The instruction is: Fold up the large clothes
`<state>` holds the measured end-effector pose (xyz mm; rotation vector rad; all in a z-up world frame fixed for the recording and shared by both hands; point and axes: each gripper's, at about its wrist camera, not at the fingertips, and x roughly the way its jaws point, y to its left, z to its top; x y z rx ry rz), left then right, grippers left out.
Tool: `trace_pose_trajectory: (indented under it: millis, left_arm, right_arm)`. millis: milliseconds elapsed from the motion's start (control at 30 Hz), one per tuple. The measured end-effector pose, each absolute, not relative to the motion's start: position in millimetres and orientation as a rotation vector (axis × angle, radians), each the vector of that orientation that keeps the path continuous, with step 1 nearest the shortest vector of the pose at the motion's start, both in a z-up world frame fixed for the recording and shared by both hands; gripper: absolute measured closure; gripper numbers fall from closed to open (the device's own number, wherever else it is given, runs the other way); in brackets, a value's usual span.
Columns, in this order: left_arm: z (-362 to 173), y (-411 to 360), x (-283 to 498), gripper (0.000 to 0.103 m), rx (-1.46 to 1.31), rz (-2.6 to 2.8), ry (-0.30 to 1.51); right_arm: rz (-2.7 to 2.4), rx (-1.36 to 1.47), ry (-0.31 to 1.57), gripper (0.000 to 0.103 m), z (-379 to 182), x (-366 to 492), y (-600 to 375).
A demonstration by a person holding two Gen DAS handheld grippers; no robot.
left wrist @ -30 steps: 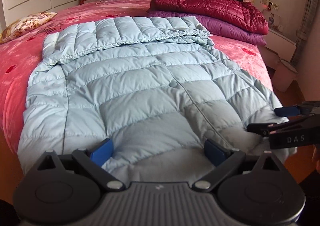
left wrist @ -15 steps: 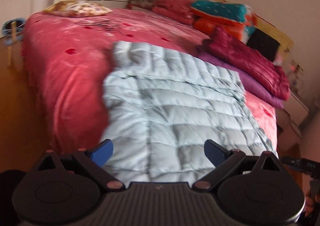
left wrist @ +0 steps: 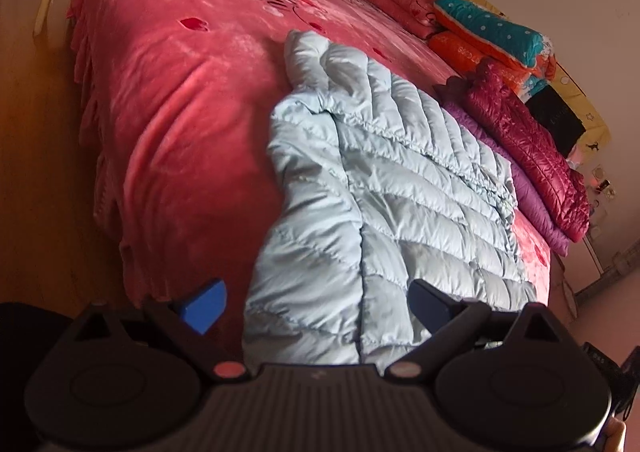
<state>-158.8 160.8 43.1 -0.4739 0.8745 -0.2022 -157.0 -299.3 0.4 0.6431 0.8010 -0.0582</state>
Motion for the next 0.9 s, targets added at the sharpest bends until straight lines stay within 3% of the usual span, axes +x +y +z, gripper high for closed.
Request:
trace_pose_trajectory:
  millis: [467,767,900]
  left_arm:
    - [21.0,151.6,-148.9,0.008,-0.498,-0.333,1.002]
    - [21.4,139.3,-152.8,0.023,-0.468,-0.432,1.031]
    - [21.2,137.3,-152.7,0.026,-0.473,-0.473,1.042]
  right_arm:
    - [0.075,0.701,0.871,0.0,-3.7,-155.3,-283.5]
    - [0.178,0.779,0.825,0.0,5.0,-166.1,-290.3]
    - [0.169,0.769,0.854,0.0,3.2,-163.8,-288.1]
